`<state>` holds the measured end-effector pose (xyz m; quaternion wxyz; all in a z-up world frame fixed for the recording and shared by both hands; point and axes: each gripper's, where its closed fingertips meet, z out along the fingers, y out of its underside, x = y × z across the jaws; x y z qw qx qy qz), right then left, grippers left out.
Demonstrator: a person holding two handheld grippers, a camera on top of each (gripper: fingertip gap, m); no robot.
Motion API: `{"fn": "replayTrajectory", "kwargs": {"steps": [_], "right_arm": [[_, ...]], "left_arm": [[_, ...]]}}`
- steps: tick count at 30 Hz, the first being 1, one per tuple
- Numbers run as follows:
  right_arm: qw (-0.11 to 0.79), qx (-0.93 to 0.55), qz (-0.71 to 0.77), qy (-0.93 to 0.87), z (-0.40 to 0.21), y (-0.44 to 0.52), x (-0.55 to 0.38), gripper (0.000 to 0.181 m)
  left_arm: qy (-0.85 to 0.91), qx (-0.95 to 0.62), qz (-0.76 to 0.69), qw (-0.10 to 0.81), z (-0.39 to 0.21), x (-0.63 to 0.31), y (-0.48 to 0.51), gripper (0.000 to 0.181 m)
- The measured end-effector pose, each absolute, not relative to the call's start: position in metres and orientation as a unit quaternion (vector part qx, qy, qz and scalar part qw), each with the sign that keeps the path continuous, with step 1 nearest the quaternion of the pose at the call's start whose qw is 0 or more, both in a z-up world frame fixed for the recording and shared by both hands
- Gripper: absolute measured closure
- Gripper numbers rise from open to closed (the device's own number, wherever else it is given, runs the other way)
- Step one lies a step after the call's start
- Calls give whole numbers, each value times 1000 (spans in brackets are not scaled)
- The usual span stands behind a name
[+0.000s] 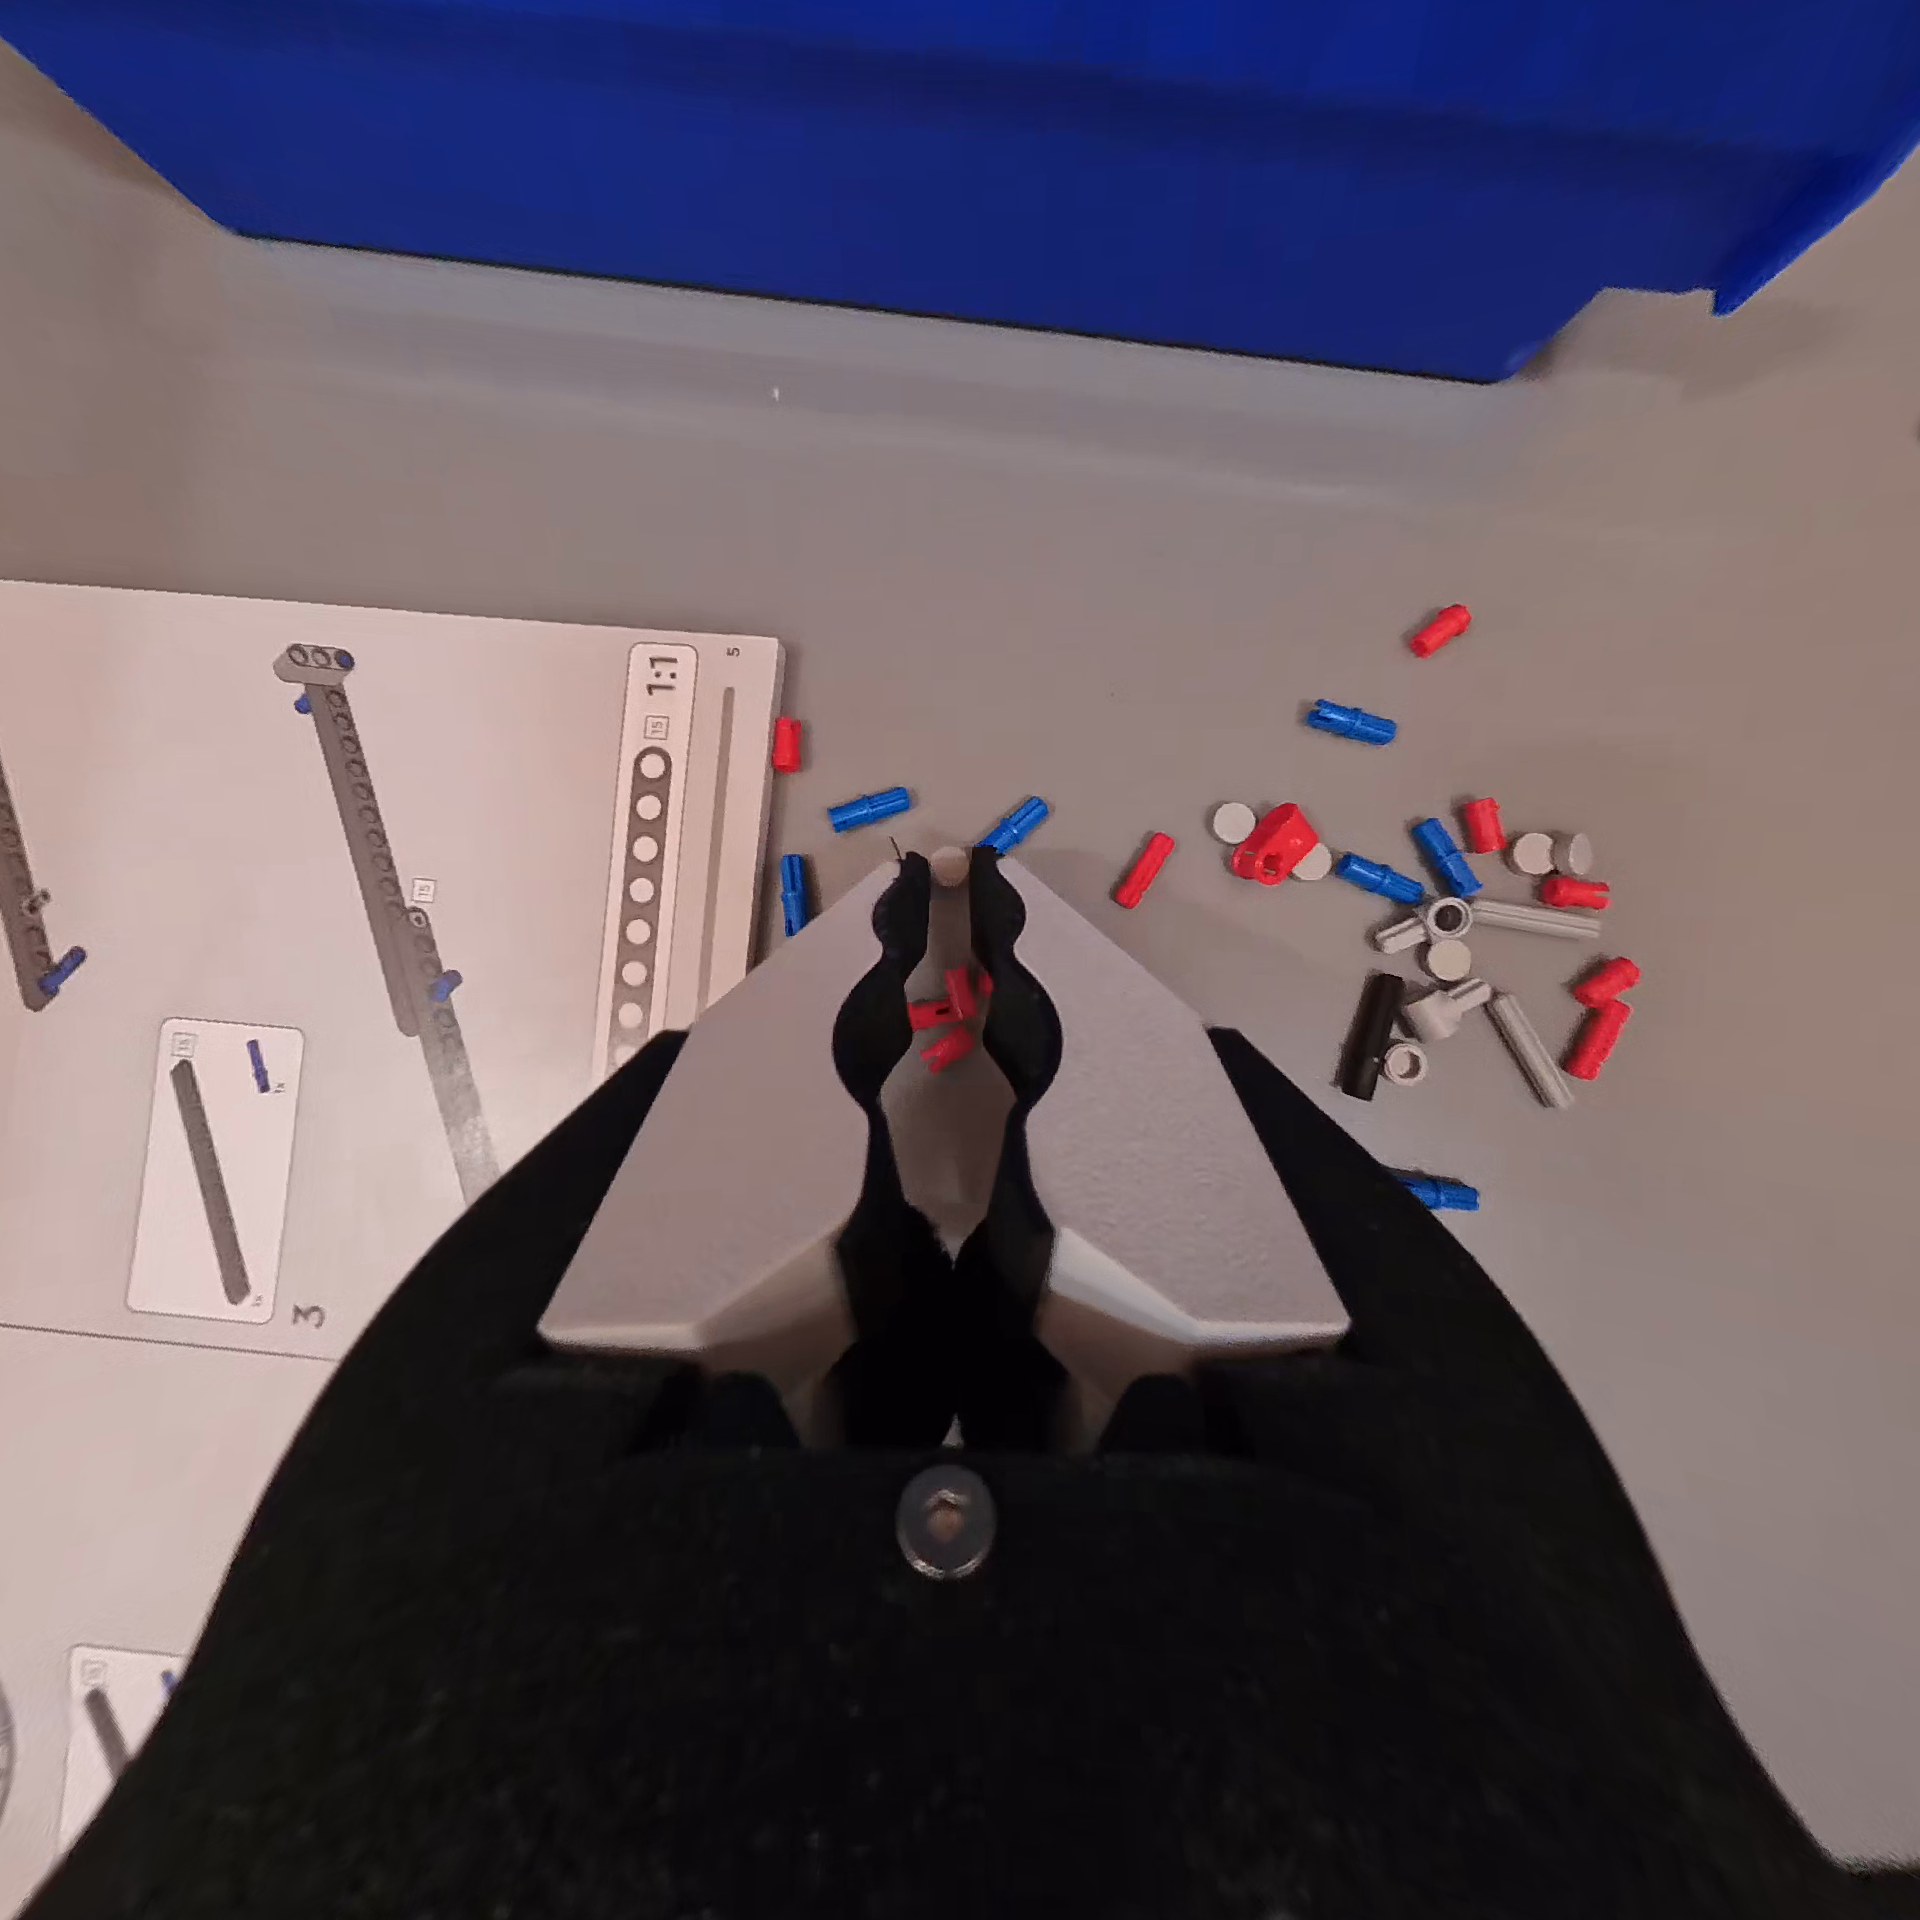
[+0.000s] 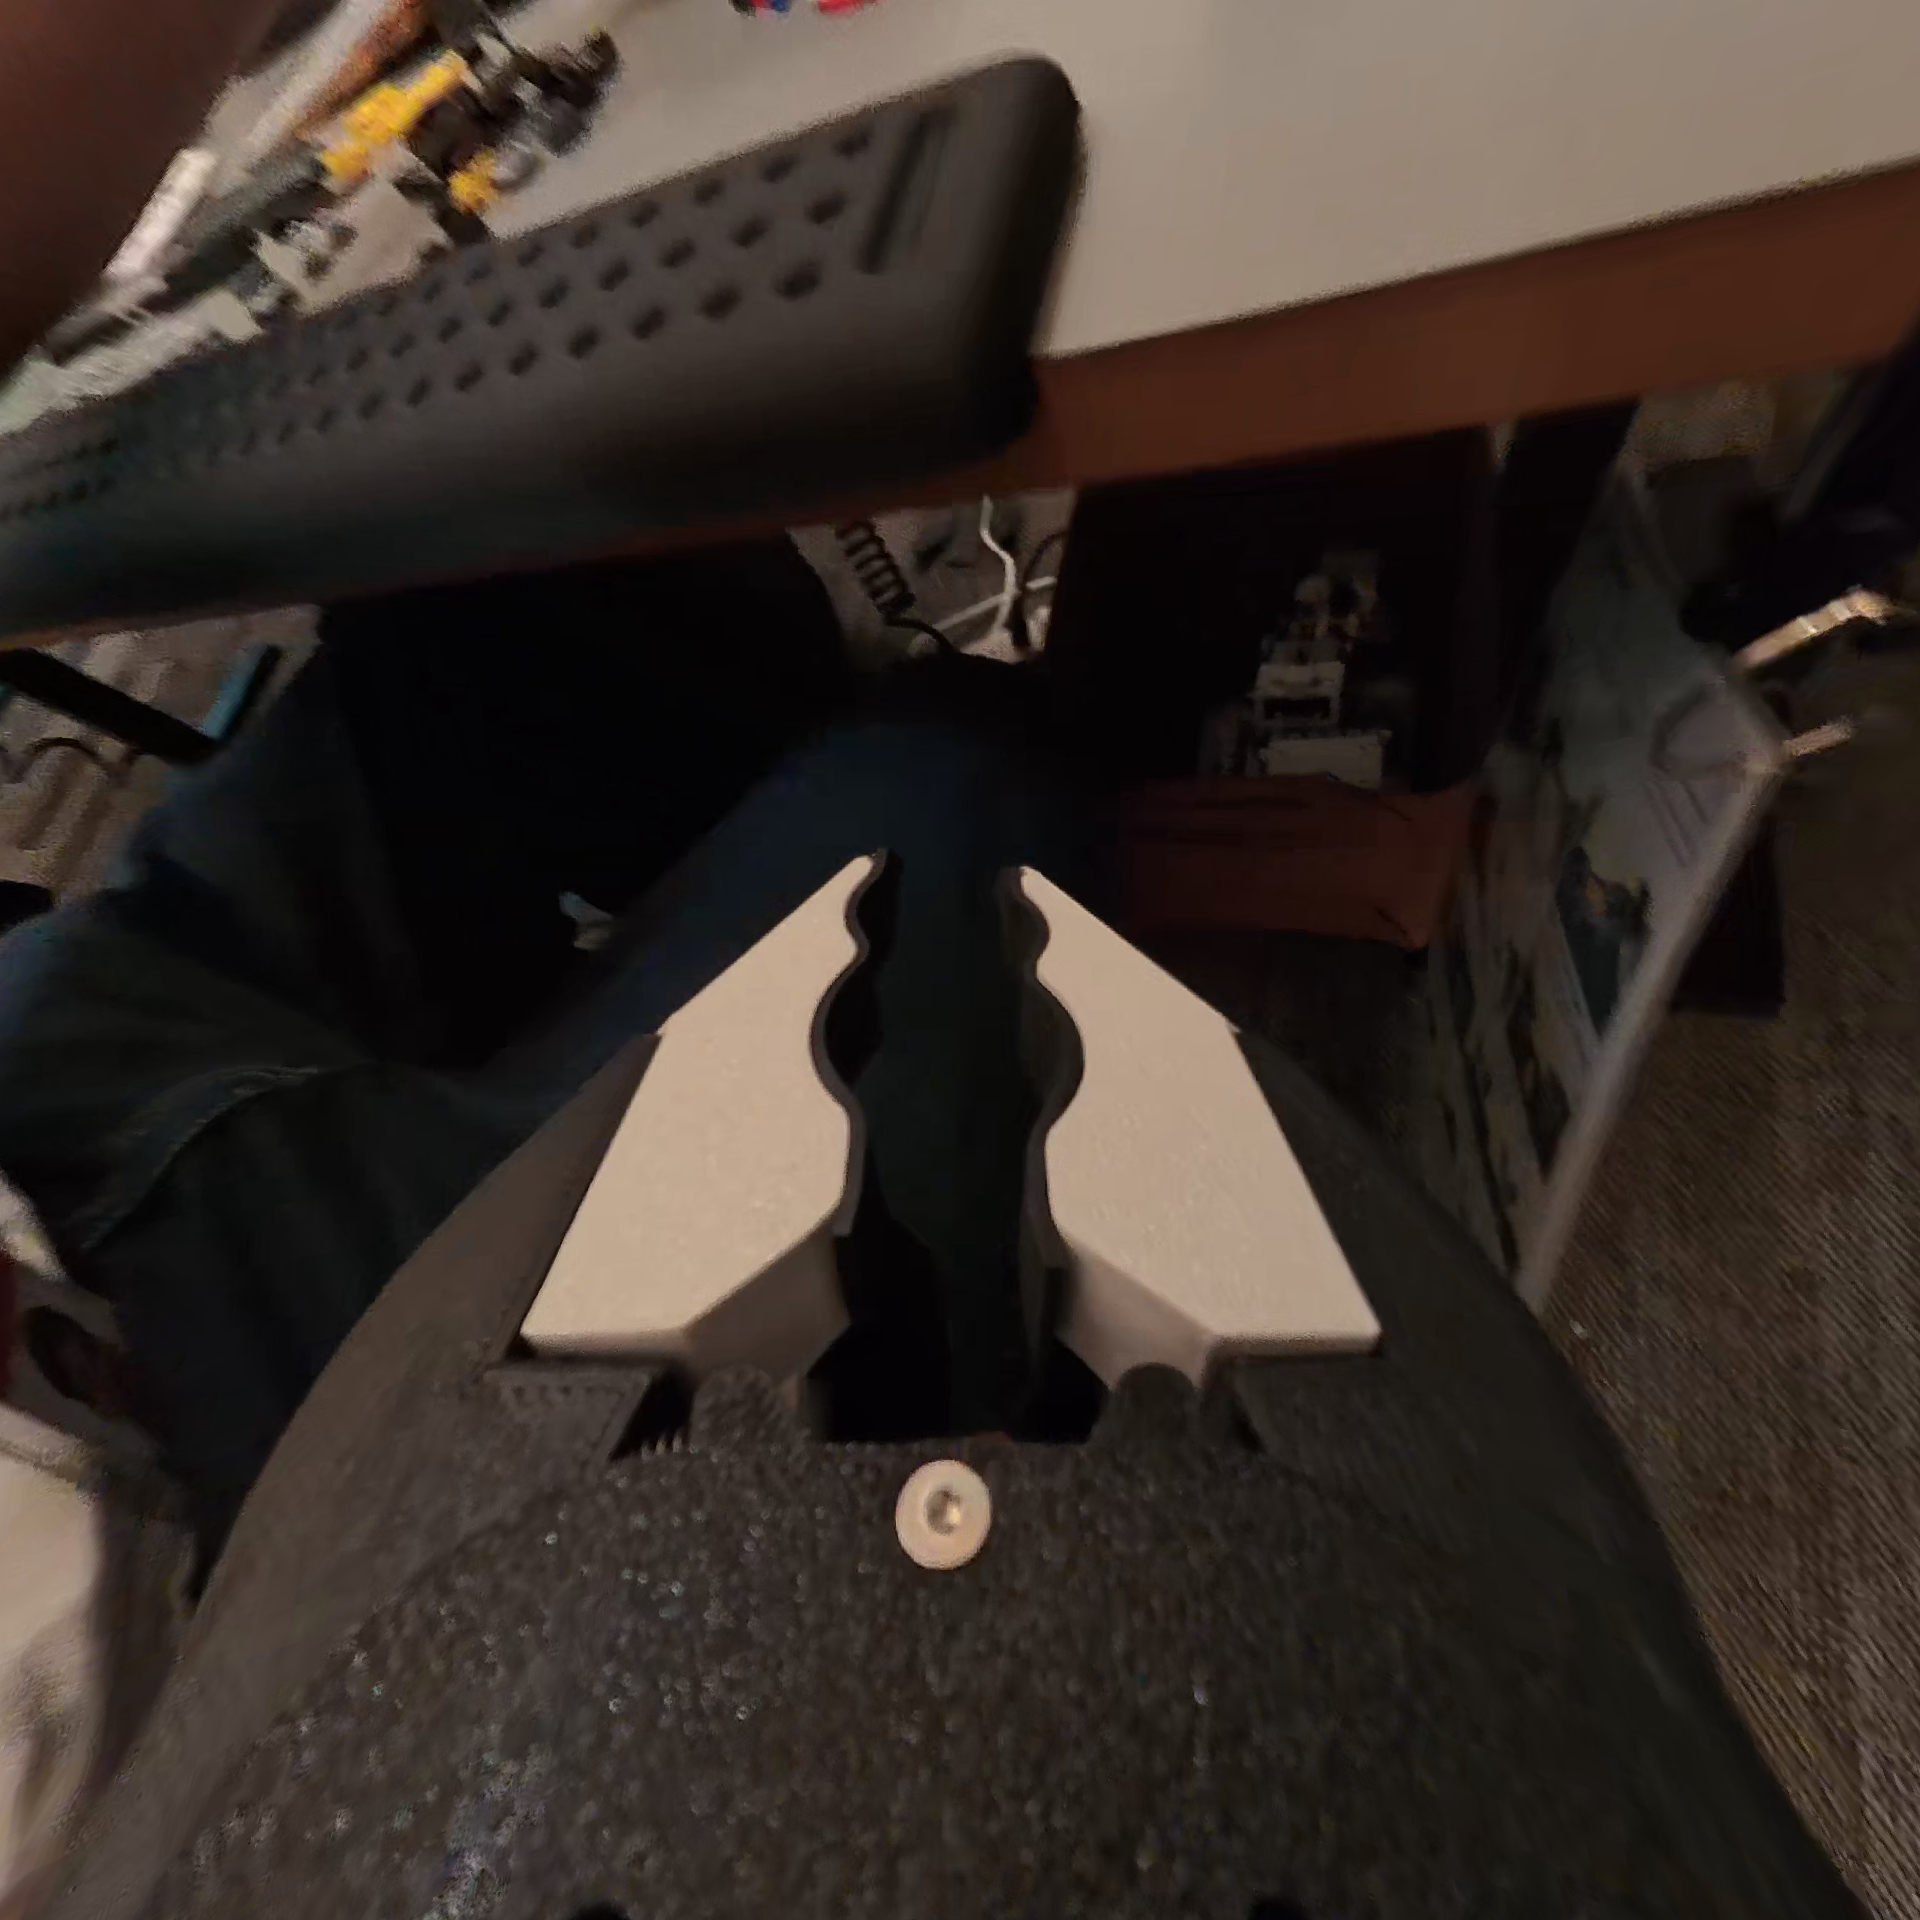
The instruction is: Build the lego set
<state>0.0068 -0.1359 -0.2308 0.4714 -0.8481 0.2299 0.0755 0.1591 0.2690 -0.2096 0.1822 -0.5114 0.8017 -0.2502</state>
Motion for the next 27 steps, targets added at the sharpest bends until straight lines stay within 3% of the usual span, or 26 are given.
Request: {"fn": "replayTrajectory", "kwargs": {"steps": [8, 14, 22, 27], "right_arm": [[272, -929, 53, 246, -375, -219, 0, 161], [199, -956, 64, 205, -457, -255, -24, 162], [233, -941, 30, 242, -526, -289, -55, 164], [270, -910, -29, 313, -567, -315, -55, 164]], "left_arm": [[771, -528, -258, 244, -181, 152, 271, 148], [757, -478, -301, 329, -114, 58, 194, 148], [705, -480, -378, 360, -88, -66, 79, 149], [685, -462, -467, 315, -113, -122, -6, 151]]}}
